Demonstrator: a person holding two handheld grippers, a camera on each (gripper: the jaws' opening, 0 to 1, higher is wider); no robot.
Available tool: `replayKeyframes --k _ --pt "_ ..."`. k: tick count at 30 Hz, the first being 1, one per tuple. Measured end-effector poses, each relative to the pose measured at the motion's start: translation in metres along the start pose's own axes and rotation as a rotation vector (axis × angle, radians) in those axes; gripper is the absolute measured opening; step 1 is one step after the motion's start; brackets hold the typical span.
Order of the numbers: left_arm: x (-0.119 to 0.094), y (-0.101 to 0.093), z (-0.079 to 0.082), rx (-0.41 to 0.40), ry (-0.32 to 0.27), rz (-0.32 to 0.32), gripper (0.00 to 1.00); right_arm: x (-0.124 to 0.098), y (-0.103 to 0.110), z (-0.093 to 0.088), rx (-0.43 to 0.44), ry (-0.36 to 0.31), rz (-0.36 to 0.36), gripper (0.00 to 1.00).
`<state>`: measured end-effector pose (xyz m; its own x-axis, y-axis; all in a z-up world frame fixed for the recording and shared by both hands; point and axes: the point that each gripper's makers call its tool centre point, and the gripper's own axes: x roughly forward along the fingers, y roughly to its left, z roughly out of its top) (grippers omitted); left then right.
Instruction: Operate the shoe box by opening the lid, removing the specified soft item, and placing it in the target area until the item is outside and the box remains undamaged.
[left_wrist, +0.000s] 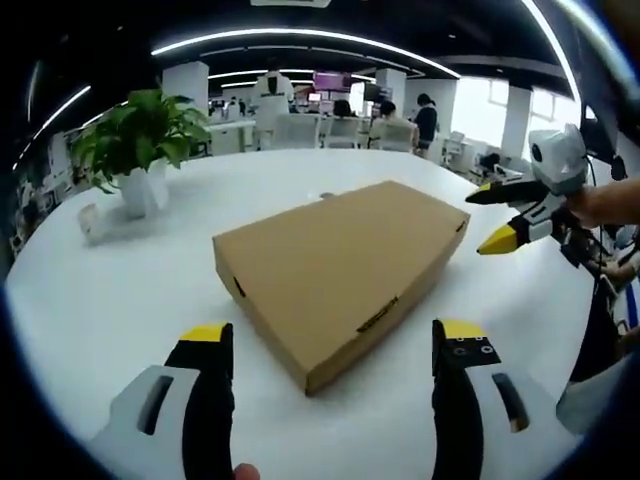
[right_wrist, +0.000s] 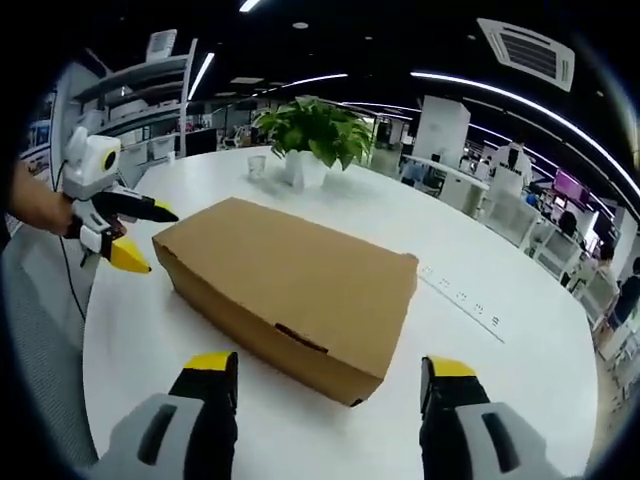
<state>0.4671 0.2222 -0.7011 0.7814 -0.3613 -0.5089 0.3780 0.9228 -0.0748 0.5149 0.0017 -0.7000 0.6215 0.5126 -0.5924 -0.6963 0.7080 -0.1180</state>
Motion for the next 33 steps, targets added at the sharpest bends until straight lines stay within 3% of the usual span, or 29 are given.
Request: replayKeyframes --k 19,22,25,33 --pt "0.017 0.003 -0.003 -0.032 0.017 0.0 0.74 0.023 -0.017 0.0 -0.023 0.053 0.012 0.66" --pt "0.021 0.002 -0.003 -0.038 0.021 -0.003 0.74 0.027 -0.015 -0.003 -0.025 0.071 0.047 0.67" --pt "0.023 0.003 -0.003 -0.039 0.025 0.001 0.74 0.029 -0.006 -0.006 0.012 0.084 0.106 0.61" --pt "0.025 0.005 -0.003 -0.04 0.027 0.003 0.71 0.034 -0.001 -0.009 0.017 0.091 0.108 0.61"
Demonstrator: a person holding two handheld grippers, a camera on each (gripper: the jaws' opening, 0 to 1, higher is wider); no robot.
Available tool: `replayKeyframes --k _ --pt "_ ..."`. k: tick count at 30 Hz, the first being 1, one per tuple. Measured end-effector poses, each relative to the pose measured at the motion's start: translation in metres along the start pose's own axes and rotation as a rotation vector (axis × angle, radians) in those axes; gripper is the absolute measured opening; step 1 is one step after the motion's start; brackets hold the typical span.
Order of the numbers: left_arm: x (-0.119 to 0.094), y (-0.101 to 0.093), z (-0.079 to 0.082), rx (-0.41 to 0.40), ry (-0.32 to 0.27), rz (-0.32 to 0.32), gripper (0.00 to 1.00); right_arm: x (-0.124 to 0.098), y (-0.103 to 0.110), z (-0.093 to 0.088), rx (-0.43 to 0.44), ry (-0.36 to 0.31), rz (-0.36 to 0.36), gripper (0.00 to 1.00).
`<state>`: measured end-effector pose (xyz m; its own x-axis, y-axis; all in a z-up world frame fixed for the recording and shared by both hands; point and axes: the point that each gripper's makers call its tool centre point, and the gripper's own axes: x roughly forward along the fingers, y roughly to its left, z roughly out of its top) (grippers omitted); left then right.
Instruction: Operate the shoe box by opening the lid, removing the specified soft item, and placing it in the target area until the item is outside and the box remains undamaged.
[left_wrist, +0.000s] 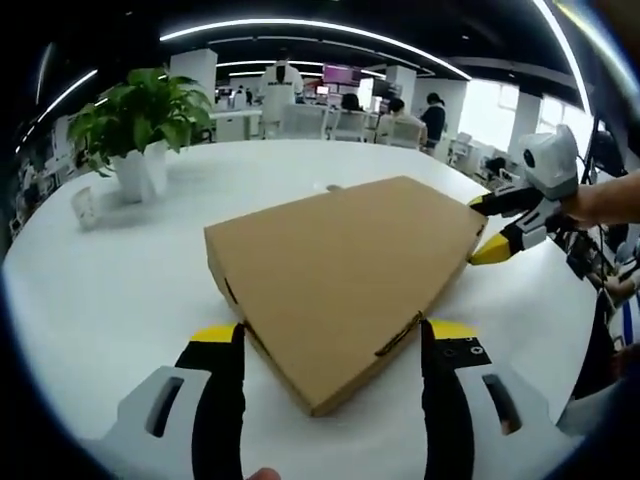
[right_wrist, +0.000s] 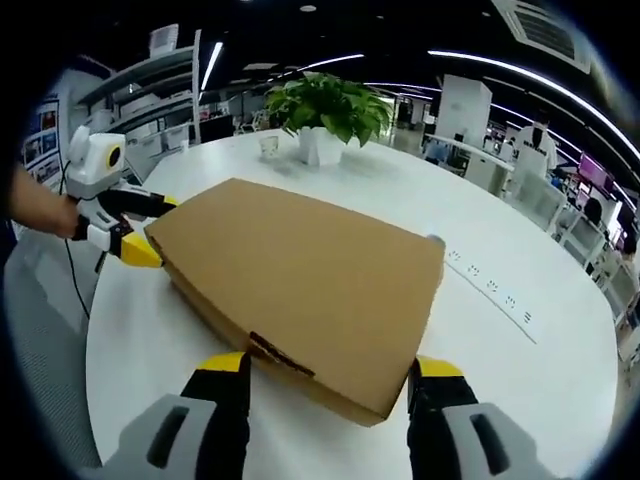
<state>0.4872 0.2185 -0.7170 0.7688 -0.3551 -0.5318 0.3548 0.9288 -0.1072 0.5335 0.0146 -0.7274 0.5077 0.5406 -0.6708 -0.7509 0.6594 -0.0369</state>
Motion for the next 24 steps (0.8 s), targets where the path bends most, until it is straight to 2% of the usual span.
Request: replayKeyframes --k 24 --pt "-0.002 0.008 -0.001 0.035 0.029 -0.043 0.68 -0.003 0.013 -0.002 0.066 0.007 -0.044 0.57"
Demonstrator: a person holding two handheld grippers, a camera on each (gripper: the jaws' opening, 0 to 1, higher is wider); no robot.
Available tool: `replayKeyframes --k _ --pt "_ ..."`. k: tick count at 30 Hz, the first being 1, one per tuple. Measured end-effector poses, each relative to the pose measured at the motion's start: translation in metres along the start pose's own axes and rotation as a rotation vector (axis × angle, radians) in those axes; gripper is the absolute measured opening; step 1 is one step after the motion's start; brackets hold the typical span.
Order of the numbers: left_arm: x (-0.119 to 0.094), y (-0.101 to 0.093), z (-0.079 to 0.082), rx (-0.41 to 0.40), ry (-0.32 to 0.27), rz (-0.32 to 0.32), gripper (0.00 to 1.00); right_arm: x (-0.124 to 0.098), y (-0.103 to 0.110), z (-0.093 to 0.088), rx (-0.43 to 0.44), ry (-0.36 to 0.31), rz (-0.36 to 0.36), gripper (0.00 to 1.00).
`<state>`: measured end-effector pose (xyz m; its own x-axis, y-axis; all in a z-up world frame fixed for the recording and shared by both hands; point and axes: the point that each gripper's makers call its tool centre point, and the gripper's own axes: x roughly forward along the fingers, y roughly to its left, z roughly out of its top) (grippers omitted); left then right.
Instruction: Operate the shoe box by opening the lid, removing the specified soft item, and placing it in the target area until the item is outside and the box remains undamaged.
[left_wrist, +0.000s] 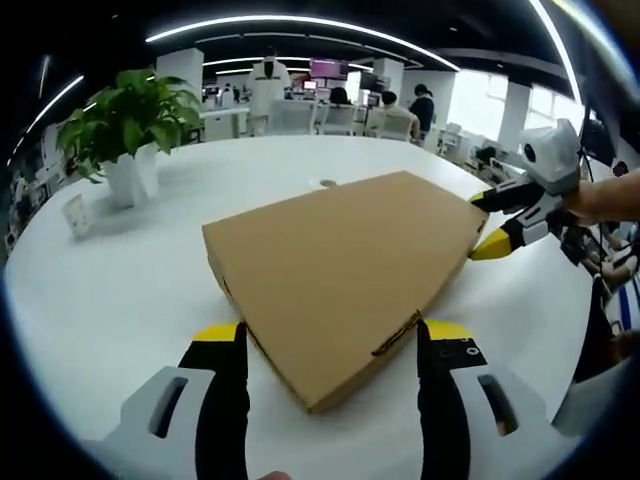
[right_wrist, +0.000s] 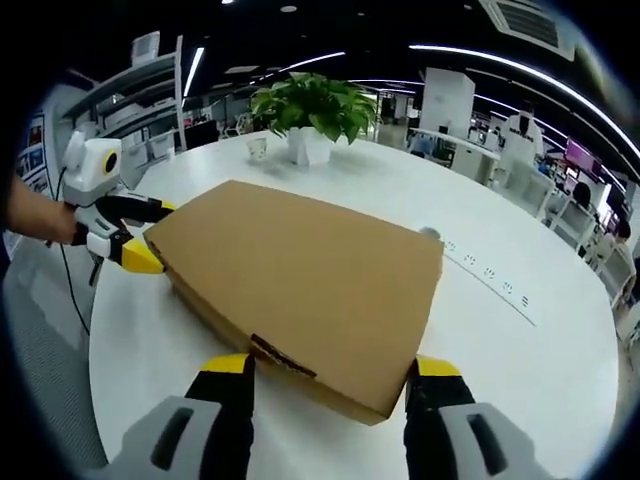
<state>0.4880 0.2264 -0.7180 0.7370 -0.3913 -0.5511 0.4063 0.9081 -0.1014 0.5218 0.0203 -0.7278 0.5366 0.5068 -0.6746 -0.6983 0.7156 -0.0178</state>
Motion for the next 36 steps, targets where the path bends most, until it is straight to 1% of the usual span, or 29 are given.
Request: replayKeyframes --k 14,26,36 --pt "-0.004 0.006 -0.004 0.032 0.022 -0.024 0.67 -0.003 0.014 -0.002 0.044 0.013 -0.023 0.56" --pt "-0.011 0.019 -0.007 0.058 0.036 -0.062 0.66 -0.004 0.031 0.0 0.098 0.005 -0.026 0.56" --pt "-0.015 0.029 -0.008 0.078 0.049 -0.096 0.66 -0.003 0.045 0.003 0.139 0.009 -0.046 0.56"
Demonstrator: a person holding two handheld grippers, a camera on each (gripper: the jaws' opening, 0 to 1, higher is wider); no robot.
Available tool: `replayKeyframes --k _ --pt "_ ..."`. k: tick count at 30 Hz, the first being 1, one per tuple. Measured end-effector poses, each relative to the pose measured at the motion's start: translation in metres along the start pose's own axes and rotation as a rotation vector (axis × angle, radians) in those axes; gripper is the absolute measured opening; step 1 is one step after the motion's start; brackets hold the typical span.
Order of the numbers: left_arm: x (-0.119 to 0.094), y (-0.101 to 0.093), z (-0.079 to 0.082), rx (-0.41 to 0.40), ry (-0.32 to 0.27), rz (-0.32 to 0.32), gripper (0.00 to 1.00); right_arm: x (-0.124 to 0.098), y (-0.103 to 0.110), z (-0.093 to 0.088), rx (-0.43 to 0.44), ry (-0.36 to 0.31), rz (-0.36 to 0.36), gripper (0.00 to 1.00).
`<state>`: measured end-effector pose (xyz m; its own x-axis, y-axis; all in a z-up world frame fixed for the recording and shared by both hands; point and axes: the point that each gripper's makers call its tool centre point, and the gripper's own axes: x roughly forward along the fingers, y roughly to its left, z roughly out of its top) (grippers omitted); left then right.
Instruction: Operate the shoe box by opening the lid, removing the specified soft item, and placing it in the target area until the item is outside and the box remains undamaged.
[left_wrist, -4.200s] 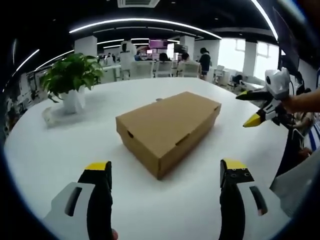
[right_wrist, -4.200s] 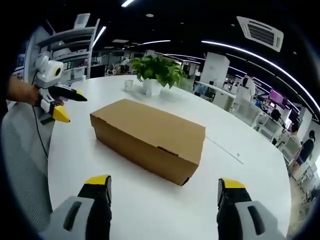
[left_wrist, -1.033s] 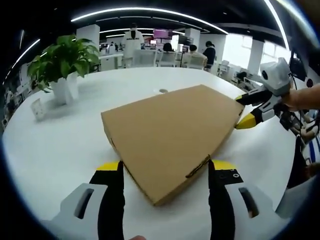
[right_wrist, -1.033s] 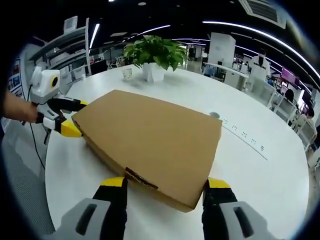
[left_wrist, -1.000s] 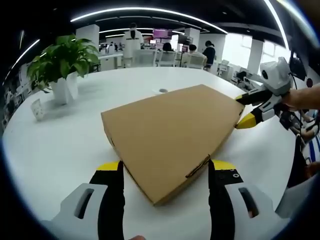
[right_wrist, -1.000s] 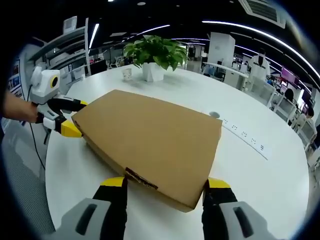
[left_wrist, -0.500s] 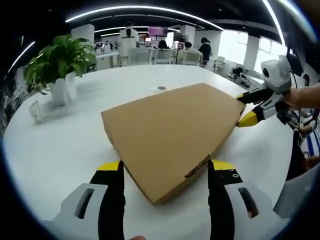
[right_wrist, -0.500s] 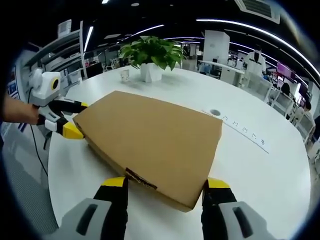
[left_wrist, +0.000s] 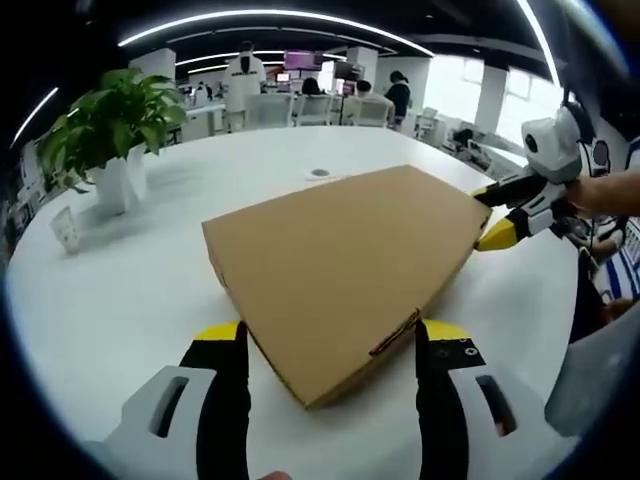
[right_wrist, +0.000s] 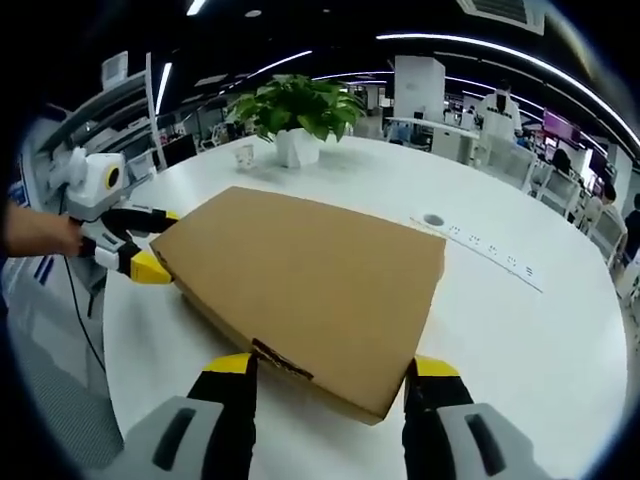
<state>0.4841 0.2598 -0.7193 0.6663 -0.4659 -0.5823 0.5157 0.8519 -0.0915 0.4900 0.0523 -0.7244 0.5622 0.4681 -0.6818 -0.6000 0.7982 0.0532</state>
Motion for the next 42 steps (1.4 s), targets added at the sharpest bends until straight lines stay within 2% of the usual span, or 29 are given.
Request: replayKeyframes --k 27,42 --pt "-0.02 0.036 -0.013 0.089 0.052 -0.086 0.67 -0.001 0.051 0.001 0.109 -0.045 -0.027 0.53" --pt "-0.028 0.053 -0.018 0.128 0.091 -0.12 0.67 0.002 0.075 0.002 0.097 -0.042 -0.031 0.48"
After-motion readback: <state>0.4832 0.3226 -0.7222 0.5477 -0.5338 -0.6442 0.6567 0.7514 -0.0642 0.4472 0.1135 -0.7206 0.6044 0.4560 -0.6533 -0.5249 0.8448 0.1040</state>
